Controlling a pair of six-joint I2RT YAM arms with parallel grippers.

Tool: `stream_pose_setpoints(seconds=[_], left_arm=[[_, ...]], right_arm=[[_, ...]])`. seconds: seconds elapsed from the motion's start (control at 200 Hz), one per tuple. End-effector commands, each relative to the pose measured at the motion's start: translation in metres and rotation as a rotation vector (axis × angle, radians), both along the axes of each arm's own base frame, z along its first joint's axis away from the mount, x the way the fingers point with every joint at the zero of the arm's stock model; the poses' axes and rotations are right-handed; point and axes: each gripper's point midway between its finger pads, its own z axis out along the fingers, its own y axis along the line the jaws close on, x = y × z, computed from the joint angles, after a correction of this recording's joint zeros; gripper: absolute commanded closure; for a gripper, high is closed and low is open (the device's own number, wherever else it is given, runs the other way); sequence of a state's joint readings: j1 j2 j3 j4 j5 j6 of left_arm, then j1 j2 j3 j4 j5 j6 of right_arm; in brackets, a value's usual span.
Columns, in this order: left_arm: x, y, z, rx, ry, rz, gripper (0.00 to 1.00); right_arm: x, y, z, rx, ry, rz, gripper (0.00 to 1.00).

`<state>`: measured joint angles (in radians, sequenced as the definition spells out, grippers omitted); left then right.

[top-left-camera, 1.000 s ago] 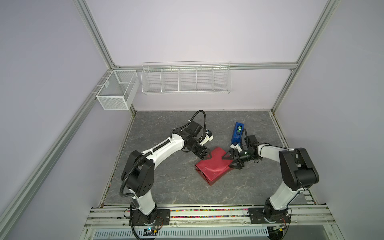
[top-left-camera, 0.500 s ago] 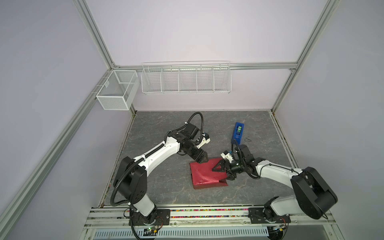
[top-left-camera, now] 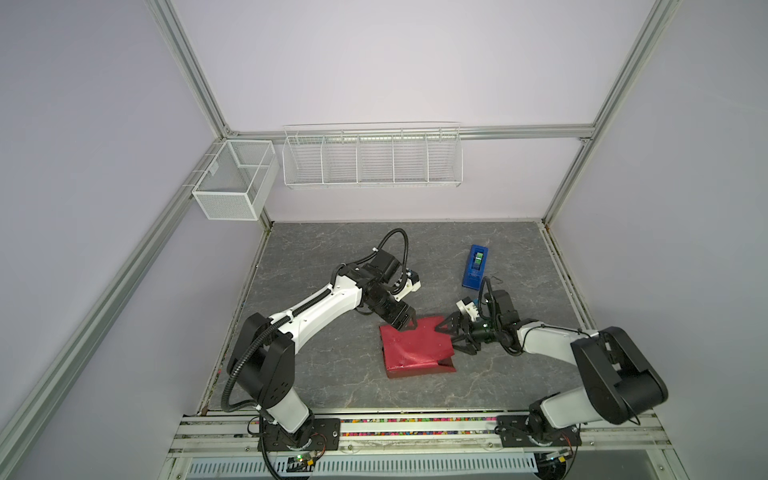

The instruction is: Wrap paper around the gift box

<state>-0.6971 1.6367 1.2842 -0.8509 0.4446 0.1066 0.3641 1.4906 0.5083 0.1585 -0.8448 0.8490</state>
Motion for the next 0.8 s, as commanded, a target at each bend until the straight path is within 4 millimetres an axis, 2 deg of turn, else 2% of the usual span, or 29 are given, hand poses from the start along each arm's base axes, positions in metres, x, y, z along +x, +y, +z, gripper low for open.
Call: stream_pose_setpoints(seconds=[0.0, 0.32, 0.485, 0.535, 0.61, 0.795], left_arm=[[-0.006, 0.000, -0.007, 0.026, 0.035, 0.003, 0.23], [-0.006, -0.001, -0.007, 0.035, 0.034, 0.006, 0.23], [-0.006, 0.000, -0.008, 0.038, 0.034, 0.008, 0.23], [-0.007, 0.001, -0.008, 0.040, 0.035, 0.009, 0.22], [-0.007, 0.001, -0.008, 0.044, 0.032, 0.008, 0.22], [-0.008, 0.004, -0.010, 0.054, 0.030, 0.007, 0.22]], right_arm=[[0.012, 0.010, 0.006, 0.074, -0.054, 0.040, 0.03], [0.012, 0.029, -0.004, 0.221, -0.015, 0.074, 0.04], [0.020, 0.039, 0.015, 0.406, -0.048, 0.036, 0.10], [0.019, 0.040, 0.005, 0.400, -0.001, 0.032, 0.14], [0.015, 0.041, -0.003, 0.382, -0.018, 0.031, 0.15], [0.011, 0.048, 0.012, 0.403, -0.040, 0.063, 0.16]])
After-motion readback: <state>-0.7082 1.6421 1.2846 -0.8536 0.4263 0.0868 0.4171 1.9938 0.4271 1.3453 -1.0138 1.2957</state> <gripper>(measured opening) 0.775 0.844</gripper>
